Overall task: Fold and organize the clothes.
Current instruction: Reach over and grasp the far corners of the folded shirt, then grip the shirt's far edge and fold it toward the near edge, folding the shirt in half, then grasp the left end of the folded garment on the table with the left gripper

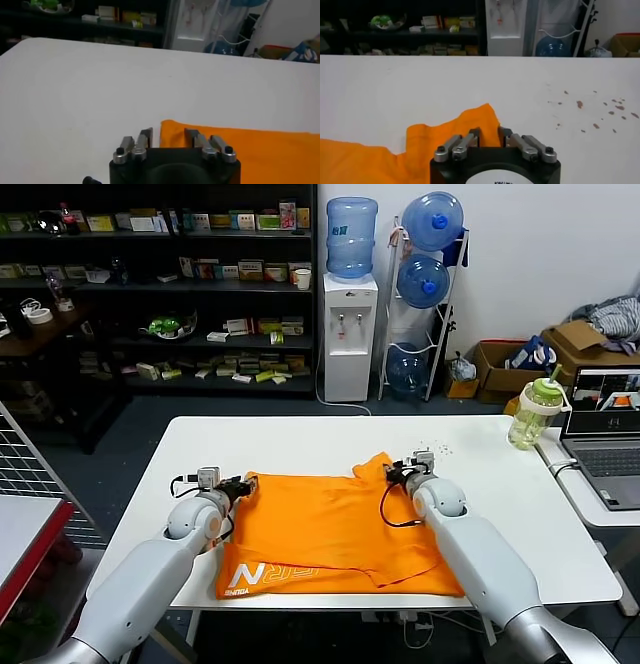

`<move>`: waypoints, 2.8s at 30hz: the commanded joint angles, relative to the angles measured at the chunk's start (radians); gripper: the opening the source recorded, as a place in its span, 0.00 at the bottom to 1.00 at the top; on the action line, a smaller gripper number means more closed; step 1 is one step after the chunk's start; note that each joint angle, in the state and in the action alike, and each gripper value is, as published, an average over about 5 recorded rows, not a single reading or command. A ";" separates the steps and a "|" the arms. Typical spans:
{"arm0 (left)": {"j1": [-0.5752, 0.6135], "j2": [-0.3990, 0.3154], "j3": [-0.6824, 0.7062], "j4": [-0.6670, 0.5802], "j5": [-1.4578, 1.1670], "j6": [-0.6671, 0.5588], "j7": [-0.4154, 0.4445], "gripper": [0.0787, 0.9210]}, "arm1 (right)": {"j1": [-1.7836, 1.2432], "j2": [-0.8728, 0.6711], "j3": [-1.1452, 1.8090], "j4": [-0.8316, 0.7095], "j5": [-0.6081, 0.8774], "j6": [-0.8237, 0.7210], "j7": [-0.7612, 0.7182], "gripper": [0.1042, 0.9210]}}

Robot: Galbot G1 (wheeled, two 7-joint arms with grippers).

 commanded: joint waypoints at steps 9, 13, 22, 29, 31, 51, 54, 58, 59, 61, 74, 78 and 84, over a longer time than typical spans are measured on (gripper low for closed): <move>-0.005 -0.017 0.002 0.030 0.038 -0.045 0.039 0.19 | -0.004 -0.001 -0.001 0.027 0.011 0.101 -0.029 0.02; 0.013 -0.013 -0.015 0.008 0.052 -0.059 0.042 0.06 | -0.019 -0.012 0.009 0.060 0.023 0.137 -0.032 0.02; 0.143 0.068 -0.082 -0.245 0.050 -0.076 0.010 0.01 | -0.160 -0.136 0.048 0.337 0.093 0.081 0.052 0.02; 0.286 0.134 -0.135 -0.440 0.050 -0.069 -0.035 0.01 | -0.316 -0.255 0.082 0.557 0.171 0.024 0.111 0.02; 0.326 0.156 -0.144 -0.497 0.049 -0.068 -0.044 0.01 | -0.362 -0.285 0.092 0.615 0.185 0.015 0.120 0.02; 0.612 0.242 -0.173 -0.751 0.075 -0.066 -0.142 0.01 | -0.646 -0.447 0.222 0.988 0.298 -0.082 0.259 0.02; 0.629 0.244 -0.178 -0.765 0.079 -0.066 -0.155 0.01 | -0.679 -0.455 0.246 1.009 0.302 -0.091 0.273 0.02; 0.644 0.246 -0.183 -0.778 0.081 -0.051 -0.171 0.01 | -0.715 -0.456 0.268 1.021 0.301 -0.124 0.292 0.04; 0.647 0.247 -0.184 -0.782 0.081 -0.045 -0.173 0.01 | -0.722 -0.455 0.272 1.021 0.300 -0.130 0.292 0.05; 0.655 0.250 -0.187 -0.789 0.081 -0.035 -0.178 0.01 | -0.736 -0.453 0.283 1.019 0.297 -0.140 0.286 0.11; 0.702 0.220 -0.210 -0.757 0.107 -0.035 -0.179 0.39 | -0.824 -0.442 0.366 1.032 0.274 -0.119 0.271 0.56; 0.691 0.174 -0.215 -0.695 0.123 -0.047 -0.164 0.53 | -0.840 -0.425 0.375 1.035 0.262 -0.110 0.264 0.70; 0.676 0.143 -0.210 -0.646 0.123 -0.052 -0.155 0.74 | -0.846 -0.412 0.382 1.038 0.258 -0.105 0.262 0.86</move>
